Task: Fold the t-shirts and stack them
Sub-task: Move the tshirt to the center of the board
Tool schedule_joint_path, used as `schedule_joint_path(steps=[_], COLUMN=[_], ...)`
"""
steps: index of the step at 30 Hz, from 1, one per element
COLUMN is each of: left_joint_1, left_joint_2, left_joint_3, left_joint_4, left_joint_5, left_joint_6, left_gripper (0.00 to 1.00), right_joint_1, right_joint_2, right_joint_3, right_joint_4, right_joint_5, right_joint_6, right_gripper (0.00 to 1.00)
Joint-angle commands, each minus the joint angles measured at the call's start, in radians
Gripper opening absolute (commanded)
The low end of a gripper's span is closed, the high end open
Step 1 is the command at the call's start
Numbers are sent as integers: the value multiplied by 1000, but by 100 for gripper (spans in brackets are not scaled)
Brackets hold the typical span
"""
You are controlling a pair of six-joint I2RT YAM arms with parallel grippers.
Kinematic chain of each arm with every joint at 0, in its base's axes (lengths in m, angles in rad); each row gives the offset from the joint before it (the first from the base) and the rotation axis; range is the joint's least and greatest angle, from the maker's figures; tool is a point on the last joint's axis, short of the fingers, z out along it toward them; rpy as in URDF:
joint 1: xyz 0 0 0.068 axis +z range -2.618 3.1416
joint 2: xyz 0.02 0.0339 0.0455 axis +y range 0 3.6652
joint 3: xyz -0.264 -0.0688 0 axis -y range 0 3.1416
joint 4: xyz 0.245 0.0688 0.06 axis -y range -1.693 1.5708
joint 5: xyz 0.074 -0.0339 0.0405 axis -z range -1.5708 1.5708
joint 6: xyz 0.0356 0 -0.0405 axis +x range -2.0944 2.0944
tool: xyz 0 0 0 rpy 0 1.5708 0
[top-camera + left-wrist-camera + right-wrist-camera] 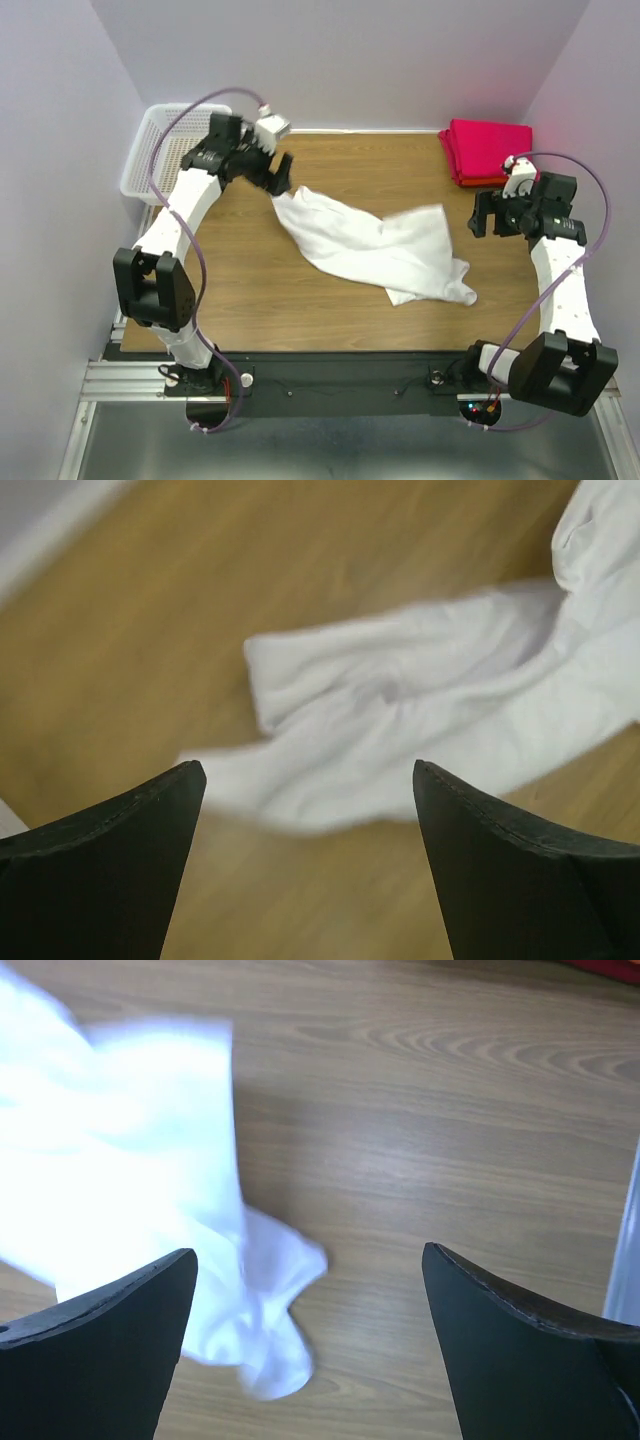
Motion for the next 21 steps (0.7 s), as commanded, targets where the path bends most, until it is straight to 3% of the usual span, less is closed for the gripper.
schedule_joint_path(steps=[1,5,8,14,21], left_joint_1=[148,132,99,-2,-92], left_joint_2=[-62,-55,-9,140,293], left_joint_3=[-137,-232,-251,-155,-62], left_joint_4=[-62,-59,-51,-24,25], left_joint_5=[81,37,-1,-49,-136], left_joint_6=[42,146,181,173,134], left_gripper=[98,97,88,83,85], right_joint_1=[-6,-6,-6,-5,-3], right_joint_2=[-36,81,194,335,516], right_joint_3=[25,26,52,102,138], right_joint_4=[-108,-259,-293,-296,-225], right_joint_5=[-8,-40,-23,-89,-151], right_joint_6=[-164,-241,-253,-218,-125], right_gripper=[100,100,100,92,86])
